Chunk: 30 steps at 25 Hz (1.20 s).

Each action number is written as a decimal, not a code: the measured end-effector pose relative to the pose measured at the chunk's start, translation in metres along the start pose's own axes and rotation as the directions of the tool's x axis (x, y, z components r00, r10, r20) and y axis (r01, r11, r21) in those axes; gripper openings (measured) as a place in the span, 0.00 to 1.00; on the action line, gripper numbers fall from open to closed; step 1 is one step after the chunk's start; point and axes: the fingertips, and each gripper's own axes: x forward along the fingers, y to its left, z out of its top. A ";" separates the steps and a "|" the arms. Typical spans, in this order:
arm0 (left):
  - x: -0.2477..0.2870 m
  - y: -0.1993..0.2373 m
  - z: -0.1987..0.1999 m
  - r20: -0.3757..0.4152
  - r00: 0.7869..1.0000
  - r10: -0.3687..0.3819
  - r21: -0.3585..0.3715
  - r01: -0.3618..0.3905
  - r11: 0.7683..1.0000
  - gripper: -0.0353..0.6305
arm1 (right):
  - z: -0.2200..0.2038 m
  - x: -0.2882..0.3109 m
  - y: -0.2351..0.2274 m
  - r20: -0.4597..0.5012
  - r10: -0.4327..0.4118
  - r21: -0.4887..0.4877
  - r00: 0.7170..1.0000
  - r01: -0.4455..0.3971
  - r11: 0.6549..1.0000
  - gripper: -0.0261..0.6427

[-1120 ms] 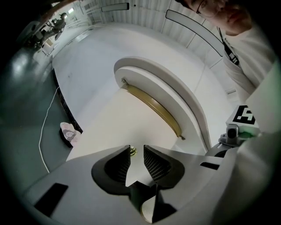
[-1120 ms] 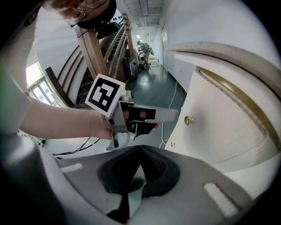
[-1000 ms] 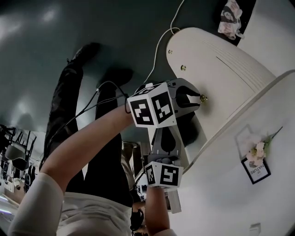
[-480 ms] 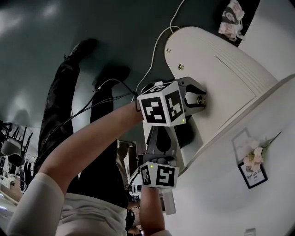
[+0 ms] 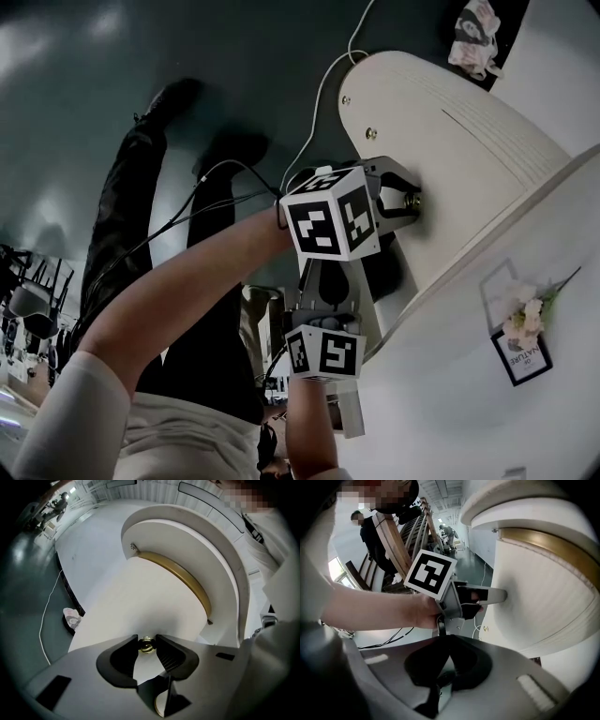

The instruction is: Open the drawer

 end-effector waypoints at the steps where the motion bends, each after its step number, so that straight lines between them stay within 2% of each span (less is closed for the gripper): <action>1: 0.000 0.000 0.000 0.001 1.000 -0.005 0.004 0.005 1.000 0.23 | -0.001 0.000 0.000 0.000 0.000 0.002 1.000 0.000 1.000 0.06; 7: -0.002 -0.001 -0.001 -0.021 0.999 -0.031 0.030 0.031 0.999 0.21 | -0.002 0.002 0.001 -0.002 -0.009 0.006 1.000 0.009 1.000 0.06; 14: -0.010 -0.004 -0.007 -0.083 0.993 -0.086 0.081 0.092 0.992 0.21 | 0.002 0.004 0.004 0.009 -0.008 0.010 1.000 0.008 1.000 0.06; 19: -0.033 -0.003 -0.013 -0.074 0.994 -0.076 0.053 0.080 0.995 0.21 | -0.005 0.007 0.008 -0.001 -0.001 0.006 1.000 0.001 1.000 0.06; 30: -0.056 -0.003 -0.019 -0.110 0.991 -0.071 0.065 0.078 0.995 0.21 | 0.001 0.008 0.031 0.013 0.005 0.009 1.000 -0.005 1.000 0.06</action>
